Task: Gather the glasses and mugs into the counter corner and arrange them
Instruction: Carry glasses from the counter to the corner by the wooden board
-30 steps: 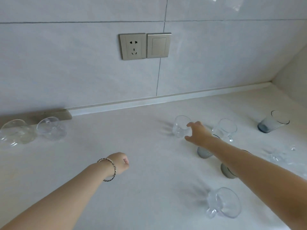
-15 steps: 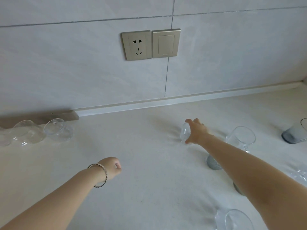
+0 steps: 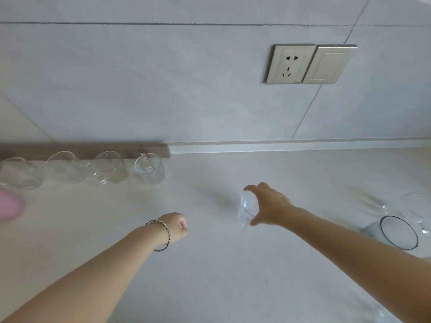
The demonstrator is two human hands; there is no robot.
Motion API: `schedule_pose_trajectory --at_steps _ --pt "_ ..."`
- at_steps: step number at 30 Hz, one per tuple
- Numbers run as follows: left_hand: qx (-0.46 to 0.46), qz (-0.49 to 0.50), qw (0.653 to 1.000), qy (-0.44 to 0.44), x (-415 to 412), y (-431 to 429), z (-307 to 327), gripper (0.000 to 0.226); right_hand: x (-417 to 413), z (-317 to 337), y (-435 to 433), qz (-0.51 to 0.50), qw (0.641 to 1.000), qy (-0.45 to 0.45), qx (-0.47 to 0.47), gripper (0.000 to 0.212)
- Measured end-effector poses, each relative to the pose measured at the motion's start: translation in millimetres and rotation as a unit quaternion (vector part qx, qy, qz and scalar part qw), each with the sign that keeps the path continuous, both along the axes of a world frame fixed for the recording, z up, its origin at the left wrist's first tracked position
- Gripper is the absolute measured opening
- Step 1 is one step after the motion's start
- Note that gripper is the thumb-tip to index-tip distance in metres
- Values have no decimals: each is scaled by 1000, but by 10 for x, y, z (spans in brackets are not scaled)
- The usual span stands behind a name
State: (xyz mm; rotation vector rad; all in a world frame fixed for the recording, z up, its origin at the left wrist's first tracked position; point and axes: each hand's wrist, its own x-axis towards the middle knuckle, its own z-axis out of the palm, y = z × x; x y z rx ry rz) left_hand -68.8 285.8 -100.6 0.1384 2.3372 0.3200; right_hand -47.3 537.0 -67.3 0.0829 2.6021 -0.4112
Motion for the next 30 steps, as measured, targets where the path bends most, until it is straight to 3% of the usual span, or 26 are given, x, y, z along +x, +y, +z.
schedule_pose_trajectory --at_steps 8,16,26,30 --pt "0 17 1000 -5 -308 -983 -24 28 -903 -32 -1136 -25 999 47 -9 89" --pt "9 8 1000 -19 -507 -1404 -198 17 -1413 -249 -1573 -34 998 42 28 92" --pt "-1 1 1000 -22 -404 -1362 -176 29 -922 -383 -1392 -50 995 86 5 87" --pt "-8 -23 1000 -14 -230 -1080 -73 29 -320 -385 -987 -44 999 10 8 62"
